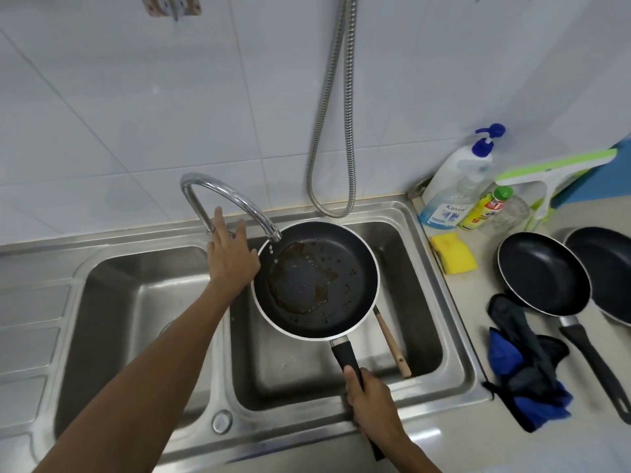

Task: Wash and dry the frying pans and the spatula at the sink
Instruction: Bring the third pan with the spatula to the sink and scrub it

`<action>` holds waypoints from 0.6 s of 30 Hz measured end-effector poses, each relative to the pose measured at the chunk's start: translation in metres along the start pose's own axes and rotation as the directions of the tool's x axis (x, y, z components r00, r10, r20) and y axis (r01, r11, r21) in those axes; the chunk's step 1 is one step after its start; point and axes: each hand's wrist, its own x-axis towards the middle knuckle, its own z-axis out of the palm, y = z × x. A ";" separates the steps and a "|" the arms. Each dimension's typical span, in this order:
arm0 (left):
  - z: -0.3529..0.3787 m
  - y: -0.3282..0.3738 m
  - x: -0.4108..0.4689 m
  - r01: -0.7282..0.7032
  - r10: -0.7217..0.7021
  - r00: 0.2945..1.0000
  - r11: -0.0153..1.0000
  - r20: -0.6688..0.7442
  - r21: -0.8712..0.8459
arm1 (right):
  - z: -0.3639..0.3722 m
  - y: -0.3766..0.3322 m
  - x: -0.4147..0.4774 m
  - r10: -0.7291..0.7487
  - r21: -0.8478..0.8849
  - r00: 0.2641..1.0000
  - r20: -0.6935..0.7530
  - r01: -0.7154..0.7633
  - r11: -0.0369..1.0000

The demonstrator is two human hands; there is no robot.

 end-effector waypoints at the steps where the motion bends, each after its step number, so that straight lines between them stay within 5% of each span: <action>1: -0.002 0.001 0.003 -0.006 0.006 1.000 1.000 0.017 -0.022 | 0.000 0.000 0.000 -0.005 0.001 1.000 -0.002 0.005 1.000; 6: -0.019 0.002 -0.001 -0.002 0.015 0.996 0.991 0.092 -0.133 | -0.002 -0.001 -0.008 -0.012 -0.031 1.000 -0.014 0.012 0.999; 11: -0.010 0.005 -0.085 0.065 -0.136 0.986 0.852 -0.098 -0.519 | 0.002 0.009 -0.025 -0.043 -0.067 0.999 -0.012 0.043 0.997; 18: 0.019 0.078 -0.222 0.348 -0.382 0.918 0.654 0.103 -0.671 | -0.011 -0.002 -0.053 -0.118 -0.063 0.993 -0.018 0.117 0.991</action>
